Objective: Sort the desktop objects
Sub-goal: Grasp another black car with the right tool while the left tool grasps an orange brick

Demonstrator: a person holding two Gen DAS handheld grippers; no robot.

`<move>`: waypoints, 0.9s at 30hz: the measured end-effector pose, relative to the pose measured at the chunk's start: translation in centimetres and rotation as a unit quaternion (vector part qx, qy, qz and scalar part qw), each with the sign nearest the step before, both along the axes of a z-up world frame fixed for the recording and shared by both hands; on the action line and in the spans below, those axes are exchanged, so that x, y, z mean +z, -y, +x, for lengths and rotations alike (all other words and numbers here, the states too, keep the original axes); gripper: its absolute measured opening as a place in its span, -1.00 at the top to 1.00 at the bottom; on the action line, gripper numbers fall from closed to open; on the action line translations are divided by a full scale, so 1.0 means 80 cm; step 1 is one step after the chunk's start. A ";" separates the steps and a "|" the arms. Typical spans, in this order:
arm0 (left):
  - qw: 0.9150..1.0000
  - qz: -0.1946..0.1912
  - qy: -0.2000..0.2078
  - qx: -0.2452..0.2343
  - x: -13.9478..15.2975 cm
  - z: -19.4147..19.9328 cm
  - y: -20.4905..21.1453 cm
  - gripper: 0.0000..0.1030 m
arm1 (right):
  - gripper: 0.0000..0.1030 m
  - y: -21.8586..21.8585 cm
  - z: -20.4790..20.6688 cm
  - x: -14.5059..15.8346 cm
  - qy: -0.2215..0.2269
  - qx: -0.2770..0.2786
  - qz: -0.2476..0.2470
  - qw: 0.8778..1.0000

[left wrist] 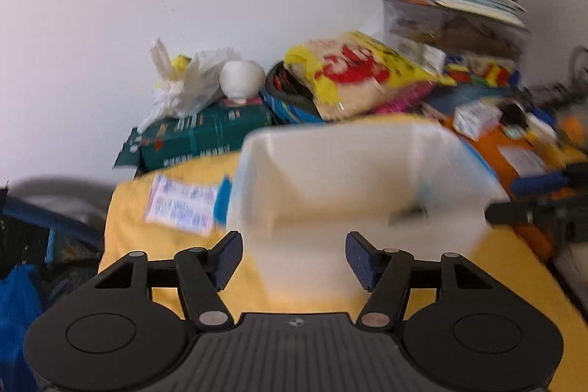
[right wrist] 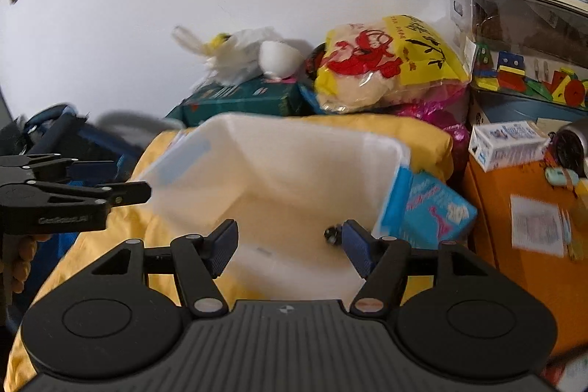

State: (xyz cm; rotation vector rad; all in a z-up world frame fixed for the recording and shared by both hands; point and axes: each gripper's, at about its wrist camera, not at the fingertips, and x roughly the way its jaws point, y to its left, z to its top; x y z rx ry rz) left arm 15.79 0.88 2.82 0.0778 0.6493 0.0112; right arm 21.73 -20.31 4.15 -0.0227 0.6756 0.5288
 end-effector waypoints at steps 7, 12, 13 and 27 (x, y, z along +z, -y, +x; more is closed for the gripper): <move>0.999 -0.025 -0.044 -0.004 -0.053 -0.139 -0.009 -0.27 | -0.29 0.003 -0.110 -0.037 0.001 0.040 -0.023 0.999; 0.998 -0.030 -0.056 -0.029 -0.083 -0.212 0.009 -0.27 | -0.29 -0.002 -0.164 -0.074 -0.031 0.057 -0.048 0.997; 0.997 -0.030 -0.059 -0.039 -0.090 -0.222 0.015 -0.27 | -0.29 -0.003 -0.172 -0.080 -0.034 0.058 -0.055 0.996; 0.990 -0.017 -0.081 -0.115 -0.160 -0.266 0.076 0.24 | -0.29 -0.013 -0.208 -0.125 -0.063 0.060 -0.103 0.991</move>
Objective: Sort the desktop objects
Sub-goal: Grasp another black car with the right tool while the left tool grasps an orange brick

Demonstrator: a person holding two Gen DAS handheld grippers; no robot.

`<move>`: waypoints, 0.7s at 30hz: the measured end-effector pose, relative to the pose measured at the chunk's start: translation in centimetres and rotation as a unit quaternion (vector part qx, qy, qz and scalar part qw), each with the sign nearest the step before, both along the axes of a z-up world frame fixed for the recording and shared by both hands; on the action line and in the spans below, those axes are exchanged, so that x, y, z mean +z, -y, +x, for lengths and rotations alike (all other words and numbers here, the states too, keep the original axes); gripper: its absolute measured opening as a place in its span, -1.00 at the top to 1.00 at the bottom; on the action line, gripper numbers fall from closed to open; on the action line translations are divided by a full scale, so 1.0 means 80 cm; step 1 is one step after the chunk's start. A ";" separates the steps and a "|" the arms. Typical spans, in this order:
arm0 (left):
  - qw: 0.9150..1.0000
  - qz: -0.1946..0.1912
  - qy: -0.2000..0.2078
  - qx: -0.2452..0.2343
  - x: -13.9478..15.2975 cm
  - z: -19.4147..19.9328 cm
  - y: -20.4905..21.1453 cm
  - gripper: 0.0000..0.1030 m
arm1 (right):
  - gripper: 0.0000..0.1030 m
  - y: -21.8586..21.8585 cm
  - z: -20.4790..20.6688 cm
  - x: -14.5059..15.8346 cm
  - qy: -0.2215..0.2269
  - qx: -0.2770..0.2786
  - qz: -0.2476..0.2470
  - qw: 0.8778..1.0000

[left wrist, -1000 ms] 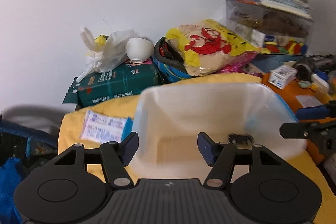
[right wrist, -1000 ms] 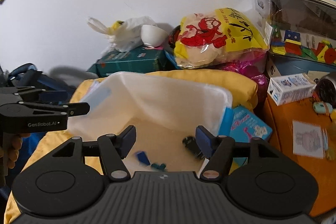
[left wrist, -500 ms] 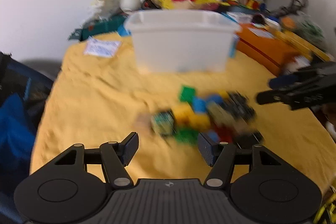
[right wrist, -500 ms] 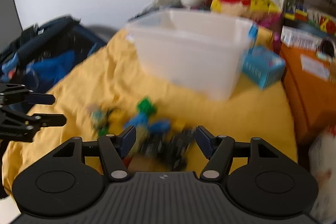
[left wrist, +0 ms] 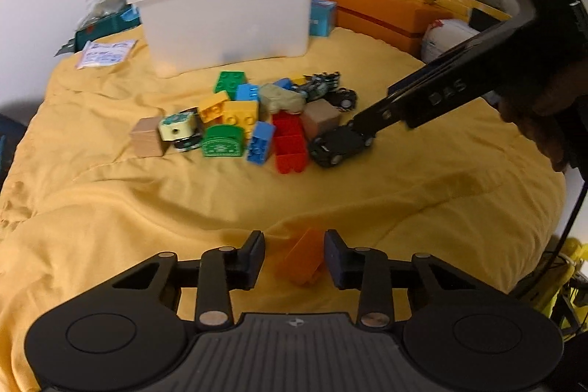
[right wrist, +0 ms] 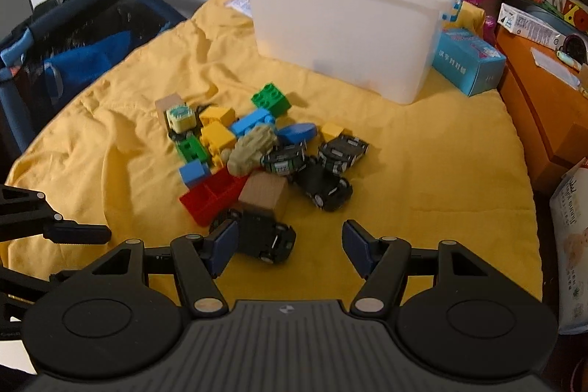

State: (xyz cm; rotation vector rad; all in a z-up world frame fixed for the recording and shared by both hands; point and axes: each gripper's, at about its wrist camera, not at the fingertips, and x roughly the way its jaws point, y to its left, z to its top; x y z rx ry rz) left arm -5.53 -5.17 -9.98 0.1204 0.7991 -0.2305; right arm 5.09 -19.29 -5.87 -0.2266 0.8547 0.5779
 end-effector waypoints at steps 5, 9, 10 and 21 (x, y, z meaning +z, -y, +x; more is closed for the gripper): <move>1.000 0.005 0.007 -0.022 -0.003 -0.003 0.009 0.44 | -0.29 -0.013 -0.004 -0.018 -0.008 0.023 -0.019 1.000; 1.000 -0.005 0.004 -0.005 0.000 -0.007 0.005 0.36 | -0.33 -0.029 -0.004 -0.028 -0.006 0.037 -0.030 0.999; 1.000 -0.006 0.004 -0.001 0.000 -0.007 0.003 0.34 | -0.33 -0.032 -0.002 -0.030 -0.008 0.036 -0.030 0.999; 1.000 -0.008 -0.017 -0.005 -0.013 -0.002 0.004 0.53 | 0.18 -0.035 0.003 -0.041 -0.007 0.067 -0.027 0.997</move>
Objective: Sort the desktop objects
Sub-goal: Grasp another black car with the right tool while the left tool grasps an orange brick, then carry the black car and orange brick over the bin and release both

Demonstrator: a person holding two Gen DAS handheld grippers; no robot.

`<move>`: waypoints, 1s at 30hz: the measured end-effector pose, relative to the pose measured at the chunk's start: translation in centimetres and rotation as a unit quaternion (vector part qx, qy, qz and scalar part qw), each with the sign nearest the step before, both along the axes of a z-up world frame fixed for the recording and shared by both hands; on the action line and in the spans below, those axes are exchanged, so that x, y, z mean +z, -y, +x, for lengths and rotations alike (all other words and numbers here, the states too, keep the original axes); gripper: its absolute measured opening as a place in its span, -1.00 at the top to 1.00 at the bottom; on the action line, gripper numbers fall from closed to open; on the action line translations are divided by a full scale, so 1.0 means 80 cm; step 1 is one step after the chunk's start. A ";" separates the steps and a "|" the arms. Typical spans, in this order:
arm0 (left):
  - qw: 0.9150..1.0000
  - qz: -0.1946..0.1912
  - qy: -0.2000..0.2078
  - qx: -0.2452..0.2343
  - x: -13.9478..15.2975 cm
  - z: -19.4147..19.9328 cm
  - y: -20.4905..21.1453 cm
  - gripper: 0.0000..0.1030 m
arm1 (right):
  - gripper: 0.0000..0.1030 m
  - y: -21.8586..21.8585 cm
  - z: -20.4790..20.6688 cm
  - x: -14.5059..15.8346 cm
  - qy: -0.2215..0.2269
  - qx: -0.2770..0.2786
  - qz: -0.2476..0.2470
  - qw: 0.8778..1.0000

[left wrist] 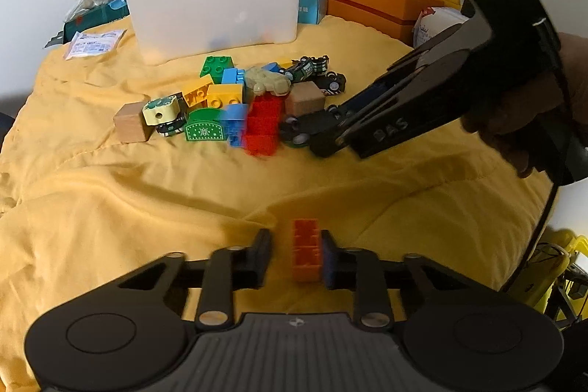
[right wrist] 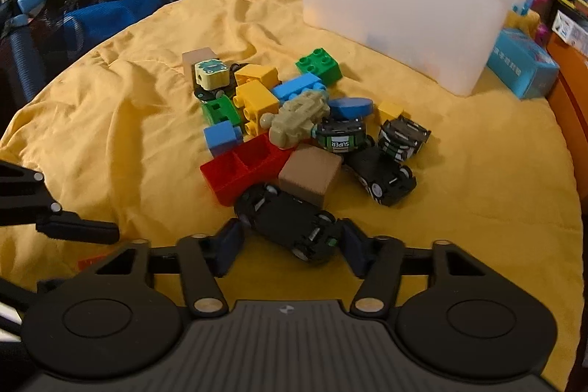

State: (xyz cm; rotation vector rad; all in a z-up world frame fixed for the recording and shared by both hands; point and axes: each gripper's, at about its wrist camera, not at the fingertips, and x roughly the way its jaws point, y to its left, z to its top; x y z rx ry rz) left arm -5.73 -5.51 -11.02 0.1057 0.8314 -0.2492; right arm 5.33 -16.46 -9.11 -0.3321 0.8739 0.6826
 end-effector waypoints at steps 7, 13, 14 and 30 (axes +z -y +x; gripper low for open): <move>0.999 -0.023 -0.012 0.022 0.002 0.012 -0.014 0.57 | 0.21 0.017 0.002 0.003 -0.018 0.001 0.013 1.000; 1.000 -0.010 -0.008 0.013 0.005 0.011 -0.012 0.66 | 0.10 0.009 0.009 0.001 -0.015 0.009 0.018 1.000; 1.000 -0.011 -0.007 0.018 0.007 0.012 -0.013 0.66 | 0.12 0.007 0.009 0.001 -0.012 0.013 0.017 1.000; 0.988 -0.025 0.074 0.133 0.093 0.083 -0.085 0.66 | 0.33 0.046 -0.004 0.062 0.005 -0.007 0.094 0.996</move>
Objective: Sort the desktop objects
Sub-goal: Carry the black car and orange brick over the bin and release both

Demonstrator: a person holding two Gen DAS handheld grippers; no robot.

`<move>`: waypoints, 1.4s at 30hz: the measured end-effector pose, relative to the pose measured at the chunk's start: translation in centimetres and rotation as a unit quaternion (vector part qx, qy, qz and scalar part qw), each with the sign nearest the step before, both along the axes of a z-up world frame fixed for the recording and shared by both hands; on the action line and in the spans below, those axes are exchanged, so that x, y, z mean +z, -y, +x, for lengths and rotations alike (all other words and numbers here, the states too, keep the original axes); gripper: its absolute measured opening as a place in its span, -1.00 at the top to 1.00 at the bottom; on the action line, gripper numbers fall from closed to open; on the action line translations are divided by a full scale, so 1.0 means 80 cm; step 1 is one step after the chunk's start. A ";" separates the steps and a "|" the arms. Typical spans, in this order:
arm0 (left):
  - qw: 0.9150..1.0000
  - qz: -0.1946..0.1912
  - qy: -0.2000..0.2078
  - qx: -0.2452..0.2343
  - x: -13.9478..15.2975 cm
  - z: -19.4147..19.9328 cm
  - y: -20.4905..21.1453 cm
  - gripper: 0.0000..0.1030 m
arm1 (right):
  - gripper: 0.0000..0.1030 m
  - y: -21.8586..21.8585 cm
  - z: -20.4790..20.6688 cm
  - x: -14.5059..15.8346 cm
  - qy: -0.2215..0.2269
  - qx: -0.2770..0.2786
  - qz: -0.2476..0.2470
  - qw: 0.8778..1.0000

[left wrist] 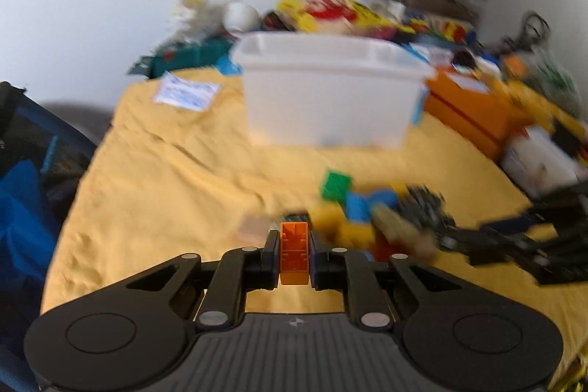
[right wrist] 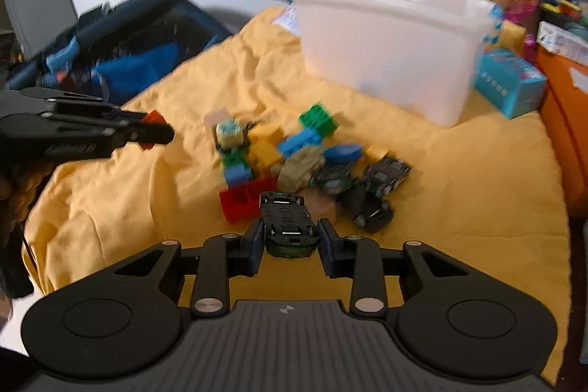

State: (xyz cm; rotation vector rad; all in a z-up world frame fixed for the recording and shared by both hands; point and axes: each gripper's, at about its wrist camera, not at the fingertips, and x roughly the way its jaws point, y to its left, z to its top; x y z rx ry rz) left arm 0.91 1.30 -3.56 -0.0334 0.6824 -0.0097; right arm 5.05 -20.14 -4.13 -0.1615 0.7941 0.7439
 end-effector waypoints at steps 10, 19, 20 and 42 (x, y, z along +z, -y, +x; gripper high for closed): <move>0.998 0.006 0.038 0.046 0.056 0.083 -0.021 0.66 | 0.33 0.027 0.041 0.070 0.042 -0.071 0.059 0.995; 0.996 -0.002 0.076 0.038 0.118 0.179 -0.011 0.66 | 0.33 0.036 0.125 0.130 0.085 -0.125 0.086 0.985; 0.996 -0.002 0.077 0.036 0.122 0.191 -0.010 0.66 | 0.33 0.035 0.137 0.134 0.088 -0.128 0.084 0.984; 0.999 0.019 0.037 0.032 0.120 0.316 -0.012 -0.05 | -0.39 -0.023 0.297 0.118 0.030 -0.137 0.001 0.990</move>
